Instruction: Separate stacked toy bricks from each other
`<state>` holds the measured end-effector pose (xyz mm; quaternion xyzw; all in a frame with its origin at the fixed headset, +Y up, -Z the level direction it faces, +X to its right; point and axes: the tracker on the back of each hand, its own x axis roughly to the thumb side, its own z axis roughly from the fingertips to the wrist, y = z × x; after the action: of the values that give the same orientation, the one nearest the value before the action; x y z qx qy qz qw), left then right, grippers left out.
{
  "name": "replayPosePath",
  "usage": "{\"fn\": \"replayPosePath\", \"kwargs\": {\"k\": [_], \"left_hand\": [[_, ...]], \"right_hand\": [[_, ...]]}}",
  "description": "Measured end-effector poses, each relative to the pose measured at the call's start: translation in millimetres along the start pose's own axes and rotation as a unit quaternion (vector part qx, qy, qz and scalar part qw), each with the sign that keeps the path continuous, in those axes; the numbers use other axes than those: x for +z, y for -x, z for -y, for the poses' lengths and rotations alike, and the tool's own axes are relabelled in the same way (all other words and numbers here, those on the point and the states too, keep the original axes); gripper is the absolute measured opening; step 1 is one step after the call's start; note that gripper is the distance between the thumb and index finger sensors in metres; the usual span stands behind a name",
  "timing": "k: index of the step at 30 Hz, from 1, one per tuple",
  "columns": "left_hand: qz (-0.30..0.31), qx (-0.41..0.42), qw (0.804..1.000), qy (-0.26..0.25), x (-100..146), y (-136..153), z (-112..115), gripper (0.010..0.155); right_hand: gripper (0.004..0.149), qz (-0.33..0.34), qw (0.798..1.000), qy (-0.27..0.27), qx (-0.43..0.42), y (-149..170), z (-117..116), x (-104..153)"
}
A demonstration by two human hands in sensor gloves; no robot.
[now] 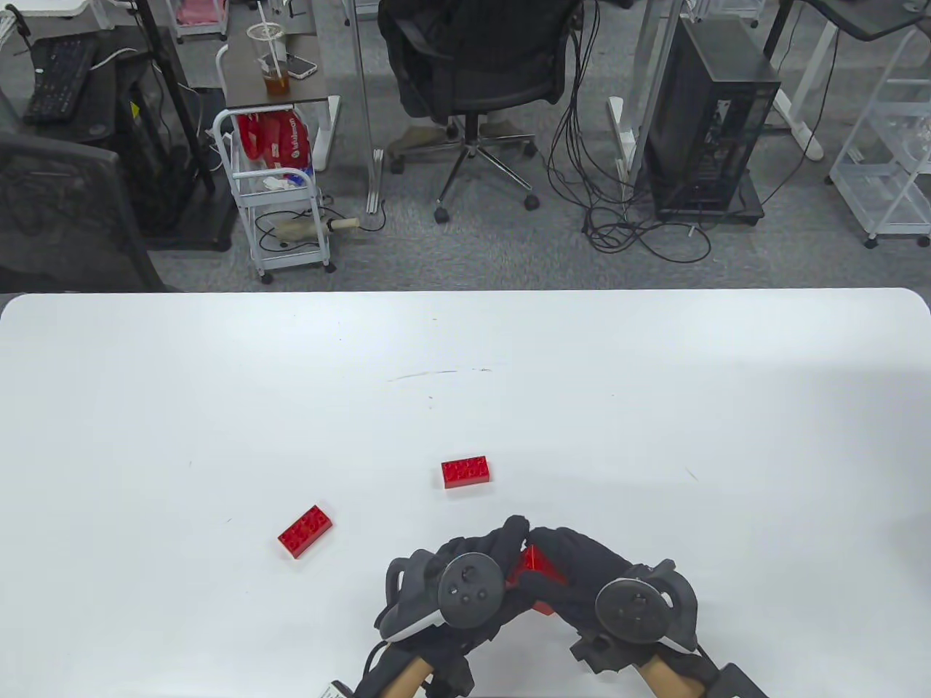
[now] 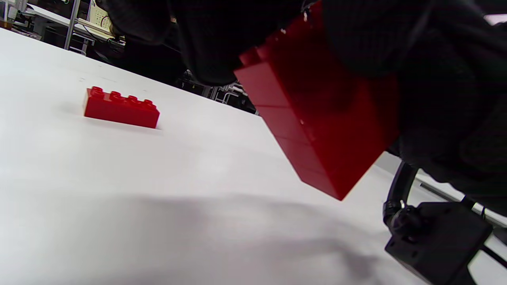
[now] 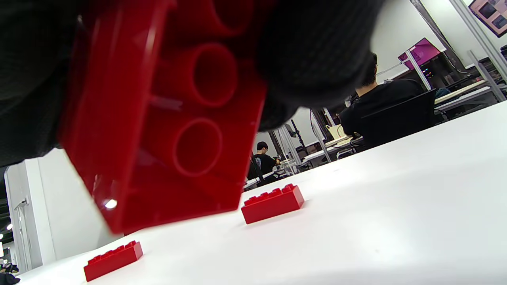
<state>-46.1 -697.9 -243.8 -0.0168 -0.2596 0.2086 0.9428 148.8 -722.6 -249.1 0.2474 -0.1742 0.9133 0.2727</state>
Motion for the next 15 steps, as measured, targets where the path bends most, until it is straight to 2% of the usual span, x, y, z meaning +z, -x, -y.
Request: {"fn": "replayPosePath", "kwargs": {"k": [5, 15], "left_hand": [[-0.001, -0.007, 1.0, -0.007, 2, 1, 4, 0.083], [-0.026, -0.039, 0.995, -0.085, 13, 3, 3, 0.083]], "right_hand": [[0.066, 0.007, 1.0, -0.015, -0.005, 1, -3, 0], [0.069, 0.005, 0.998, -0.049, -0.032, -3, -7, 0]]}}
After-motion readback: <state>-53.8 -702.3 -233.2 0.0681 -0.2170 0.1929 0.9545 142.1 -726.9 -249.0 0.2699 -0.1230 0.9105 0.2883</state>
